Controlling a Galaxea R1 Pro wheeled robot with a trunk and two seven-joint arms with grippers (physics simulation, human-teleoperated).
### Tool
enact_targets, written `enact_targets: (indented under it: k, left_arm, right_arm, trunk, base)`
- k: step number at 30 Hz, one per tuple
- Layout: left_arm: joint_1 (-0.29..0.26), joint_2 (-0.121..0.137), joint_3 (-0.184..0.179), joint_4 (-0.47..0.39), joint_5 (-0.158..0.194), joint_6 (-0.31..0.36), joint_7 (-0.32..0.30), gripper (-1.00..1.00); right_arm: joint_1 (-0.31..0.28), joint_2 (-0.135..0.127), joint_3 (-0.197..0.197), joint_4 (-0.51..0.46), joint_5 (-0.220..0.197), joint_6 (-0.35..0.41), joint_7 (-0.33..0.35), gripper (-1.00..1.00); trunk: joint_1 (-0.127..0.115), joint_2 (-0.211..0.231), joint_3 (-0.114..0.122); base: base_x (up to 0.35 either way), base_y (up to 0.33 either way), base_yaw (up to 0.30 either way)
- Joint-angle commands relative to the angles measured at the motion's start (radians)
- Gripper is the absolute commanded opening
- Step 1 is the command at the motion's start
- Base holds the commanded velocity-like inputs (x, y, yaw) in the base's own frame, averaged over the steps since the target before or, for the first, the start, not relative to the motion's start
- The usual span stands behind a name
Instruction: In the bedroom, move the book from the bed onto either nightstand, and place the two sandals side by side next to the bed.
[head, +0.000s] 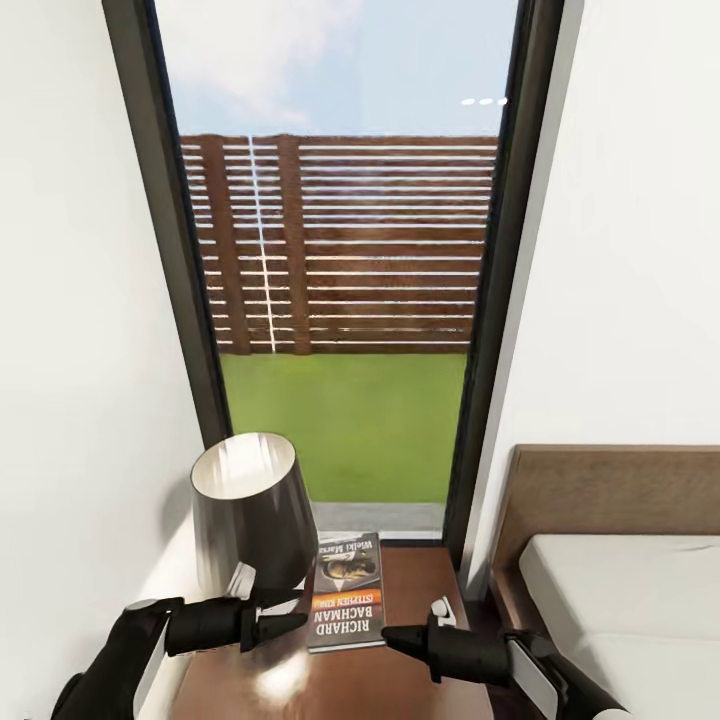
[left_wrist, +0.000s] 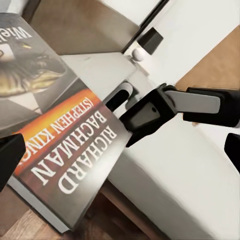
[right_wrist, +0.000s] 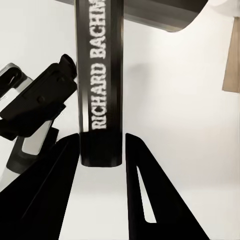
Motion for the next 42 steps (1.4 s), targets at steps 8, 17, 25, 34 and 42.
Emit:
enact_targets:
  k: [8,17,25,34,42]
  left_arm:
    - [-0.002,-0.008,0.002,-0.037,-0.008,0.013,-0.009,1.0]
    - [-0.003,-0.008,0.002,-0.039,-0.008,0.013,-0.009,1.0]
    - [-0.003,-0.008,0.002,-0.038,-0.007,0.013,-0.009,1.0]
    - [-0.003,-0.008,0.002,-0.038,-0.007,0.013,-0.009,1.0]
    - [-0.003,-0.008,0.002,-0.038,-0.007,0.013,-0.009,1.0]
  right_arm:
    - [-0.001,-0.001,0.005,0.0,-0.01,0.007,-0.001,-1.0]
    - [-0.001,-0.003,0.004,0.003,-0.01,0.007,-0.001,-1.0]
    - [-0.001,-0.01,0.0,0.005,-0.011,0.007,-0.04,-1.0]
    - [-0.001,-0.011,-0.06,0.005,-0.012,0.007,-0.062,-1.0]
    - [-0.001,-0.01,-0.064,0.004,-0.012,0.007,-0.063,-1.0]
  trunk:
    - [0.031,-0.057,-0.026]
    - [0.065,-0.12,-0.055]
    - [0.096,-0.176,-0.08]
    - [0.13,-0.239,-0.108]
    - [0.161,-0.295,-0.133]
  base:
    - [0.0,0.0,0.0]
    - [0.0,0.0,0.0]
    - [0.0,0.0,0.0]
    - [0.0,0.0,0.0]
    - [0.0,0.0,0.0]
